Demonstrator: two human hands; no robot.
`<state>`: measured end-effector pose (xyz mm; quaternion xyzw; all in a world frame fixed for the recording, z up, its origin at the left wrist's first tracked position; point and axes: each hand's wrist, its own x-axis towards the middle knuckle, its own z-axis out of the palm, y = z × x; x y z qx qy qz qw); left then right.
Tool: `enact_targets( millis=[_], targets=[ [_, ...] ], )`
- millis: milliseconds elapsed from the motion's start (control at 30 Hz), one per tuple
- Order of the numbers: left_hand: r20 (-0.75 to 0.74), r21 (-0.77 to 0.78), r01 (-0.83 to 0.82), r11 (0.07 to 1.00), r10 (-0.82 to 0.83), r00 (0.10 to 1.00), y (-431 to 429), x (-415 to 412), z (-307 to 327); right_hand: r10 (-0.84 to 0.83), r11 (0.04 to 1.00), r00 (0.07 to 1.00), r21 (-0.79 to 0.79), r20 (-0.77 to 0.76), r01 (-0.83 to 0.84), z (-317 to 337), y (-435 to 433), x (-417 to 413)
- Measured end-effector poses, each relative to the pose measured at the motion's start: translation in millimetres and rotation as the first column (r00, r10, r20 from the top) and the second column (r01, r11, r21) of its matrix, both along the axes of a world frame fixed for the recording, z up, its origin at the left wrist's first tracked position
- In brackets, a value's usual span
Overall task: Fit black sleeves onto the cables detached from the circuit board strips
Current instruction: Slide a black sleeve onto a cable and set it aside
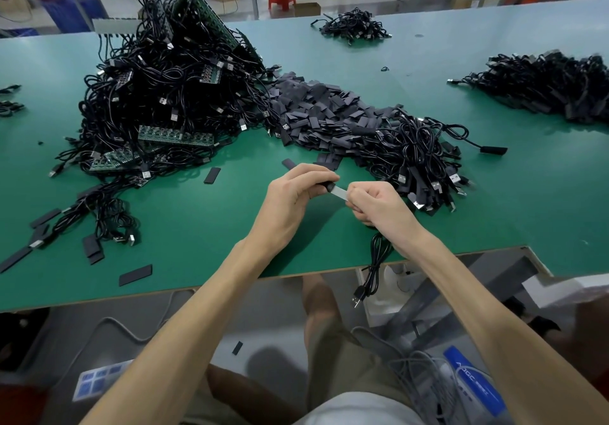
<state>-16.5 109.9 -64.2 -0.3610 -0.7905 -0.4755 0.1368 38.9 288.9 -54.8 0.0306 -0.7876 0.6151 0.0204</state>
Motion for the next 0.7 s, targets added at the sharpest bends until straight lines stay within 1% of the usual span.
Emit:
enact_targets(
  millis=[67,200,267,433,700],
  targets=[
    [-0.013,-0.011,-0.008,1.000,0.008,1.000,0.0,-0.2,0.1,0.000,1.000,1.000,0.003,-0.006,0.000,-1.0,-0.2,-0.5],
    [-0.060,-0.075,0.048,0.996,-0.053,0.997,1.3,2.7,-0.2,-0.008,1.000,1.000,0.006,-0.020,0.008,-5.3,-0.1,-1.5],
    [-0.077,-0.089,0.037,0.995,-0.044,0.996,1.5,3.7,0.0,-0.006,1.000,1.000,-0.004,-0.016,0.006,-6.6,0.0,-1.9],
    [-0.013,-0.074,-0.042,0.996,0.041,0.999,-0.4,3.4,4.7,-0.001,0.999,1.000,-0.053,-0.013,0.001,-6.6,-0.7,-2.0],
    [0.058,-0.046,0.001,0.999,0.001,0.998,-3.0,5.9,3.8,-0.007,1.000,0.999,0.023,-0.032,0.008,-9.0,0.5,-2.8]
  ],
)
